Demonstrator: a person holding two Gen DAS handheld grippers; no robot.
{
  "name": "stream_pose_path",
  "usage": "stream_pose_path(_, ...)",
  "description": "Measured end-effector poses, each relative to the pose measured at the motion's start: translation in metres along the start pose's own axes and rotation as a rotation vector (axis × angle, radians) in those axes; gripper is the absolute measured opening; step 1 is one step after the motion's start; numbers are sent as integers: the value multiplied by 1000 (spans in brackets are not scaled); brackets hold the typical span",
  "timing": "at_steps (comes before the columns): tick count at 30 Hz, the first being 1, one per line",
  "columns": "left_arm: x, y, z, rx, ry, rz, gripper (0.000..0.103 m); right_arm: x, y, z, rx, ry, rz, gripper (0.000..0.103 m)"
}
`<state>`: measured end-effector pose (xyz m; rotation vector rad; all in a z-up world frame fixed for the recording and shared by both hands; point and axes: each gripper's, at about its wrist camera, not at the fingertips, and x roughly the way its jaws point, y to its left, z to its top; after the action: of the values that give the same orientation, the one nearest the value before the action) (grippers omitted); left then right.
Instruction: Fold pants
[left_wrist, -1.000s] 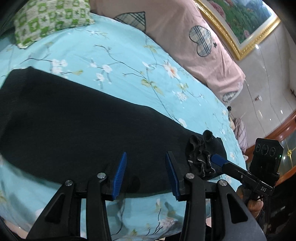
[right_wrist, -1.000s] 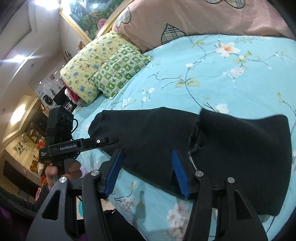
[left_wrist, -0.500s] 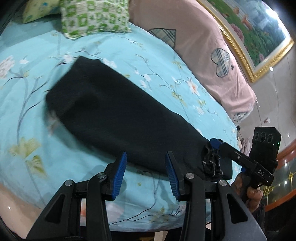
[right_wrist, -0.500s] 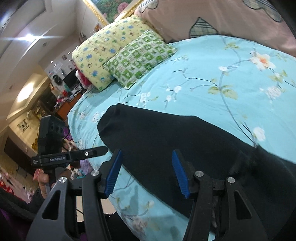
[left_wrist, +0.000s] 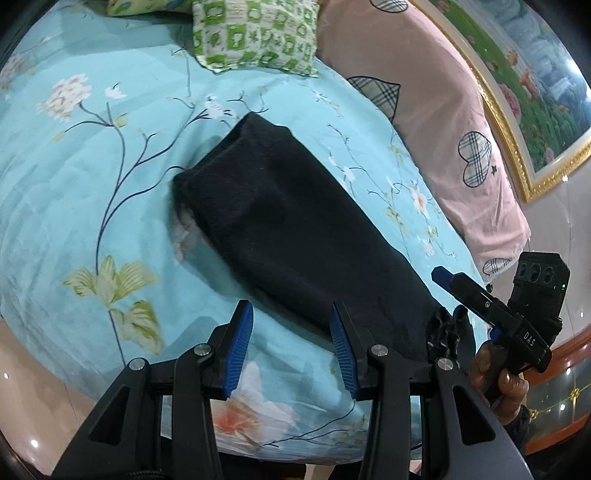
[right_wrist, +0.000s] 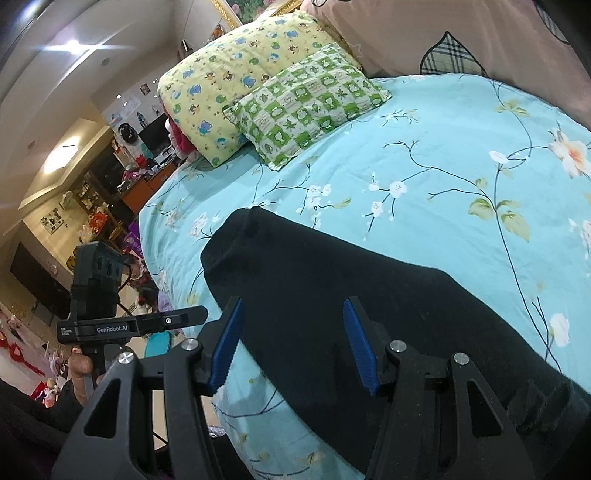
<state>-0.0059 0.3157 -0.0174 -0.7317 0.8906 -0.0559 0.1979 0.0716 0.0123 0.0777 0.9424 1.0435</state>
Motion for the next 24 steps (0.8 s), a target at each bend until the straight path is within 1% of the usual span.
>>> stream_pose_path(5,0,10,4,-27,-7,7,44,10,2,7,-16,20,3,57)
stream_pose_path(8,3,17,8,-43,-7,16,48,20,5,14,-37,37,4,57)
stream_pose_path(12,6,24,14,-62,-12,35,48,37,8,30,-74,49,1,57)
stream_pose_path(15,10,31,19,-95,-2,34,50,54,12,44,-117,71,2,57)
stream_pose_path(20,14,34,29,-111,-4,35,50,93,22,66,-213,153,4,57)
stream_pose_path(24,17,35,37,-121,-10,38,52,120,27,76,-255,213,20,57)
